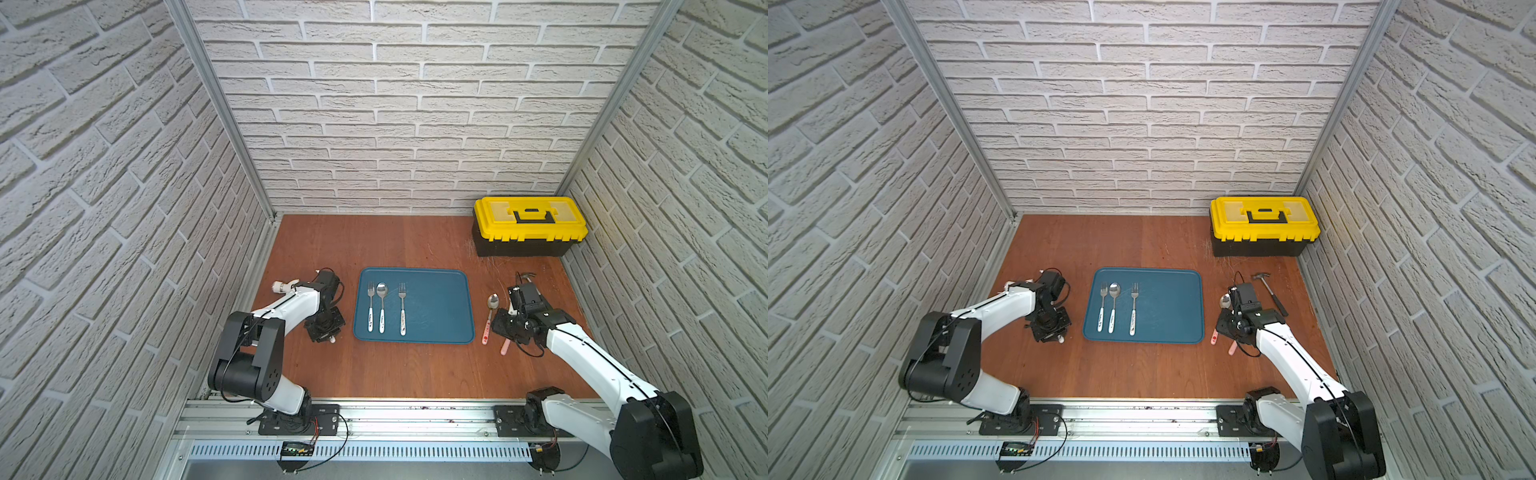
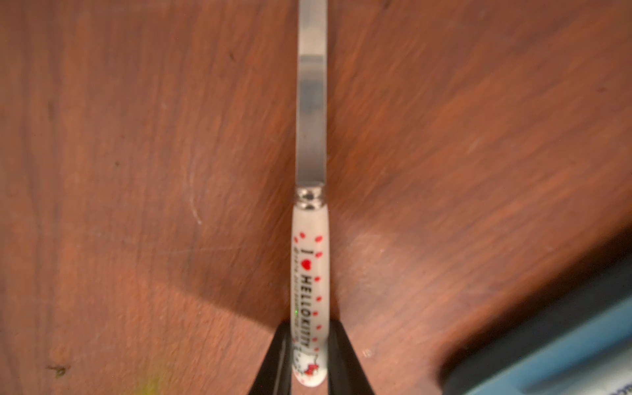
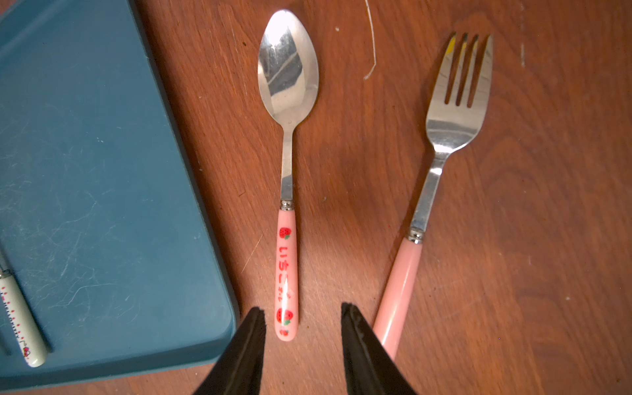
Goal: Set the spoon and fork side by side
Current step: Pick up the spoon from the center of the board, then place the spoon on the tray.
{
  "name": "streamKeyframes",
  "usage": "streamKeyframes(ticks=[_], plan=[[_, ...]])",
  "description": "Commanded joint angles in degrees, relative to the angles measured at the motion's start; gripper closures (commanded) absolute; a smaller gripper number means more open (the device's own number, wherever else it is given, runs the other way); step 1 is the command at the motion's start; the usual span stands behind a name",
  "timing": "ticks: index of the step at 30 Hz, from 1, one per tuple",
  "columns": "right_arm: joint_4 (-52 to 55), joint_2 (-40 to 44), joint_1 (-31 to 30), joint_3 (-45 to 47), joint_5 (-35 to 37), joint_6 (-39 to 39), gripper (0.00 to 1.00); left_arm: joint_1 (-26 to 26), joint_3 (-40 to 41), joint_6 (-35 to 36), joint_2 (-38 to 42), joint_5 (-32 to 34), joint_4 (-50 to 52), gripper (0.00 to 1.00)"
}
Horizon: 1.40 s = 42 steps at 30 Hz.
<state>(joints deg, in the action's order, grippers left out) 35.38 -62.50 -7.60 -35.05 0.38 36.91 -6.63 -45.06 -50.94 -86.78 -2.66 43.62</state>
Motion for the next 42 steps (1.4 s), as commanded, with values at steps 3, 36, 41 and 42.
streamKeyframes(ticks=[3, 36, 41, 42], plan=[[-0.9, 0.6, 0.4, 0.5, 0.9, 0.5, 0.58, -1.8, -3.2, 1.3, 0.4, 2.3, 3.3, 0.85], [2.1, 4.4, 0.6, -0.9, 4.0, -1.0, 0.58, -35.8, -47.1, -3.2, -27.9, -2.4, 16.4, 0.85], [1.8, 4.4, 0.6, -0.3, 3.3, -0.7, 0.58, -37.8, -48.3, -4.9, -29.3, -2.4, 16.7, 0.85], [1.7, 4.4, 0.6, -0.1, 3.1, -0.7, 0.58, -38.1, -48.6, -5.4, -29.7, -2.7, 16.9, 0.85]])
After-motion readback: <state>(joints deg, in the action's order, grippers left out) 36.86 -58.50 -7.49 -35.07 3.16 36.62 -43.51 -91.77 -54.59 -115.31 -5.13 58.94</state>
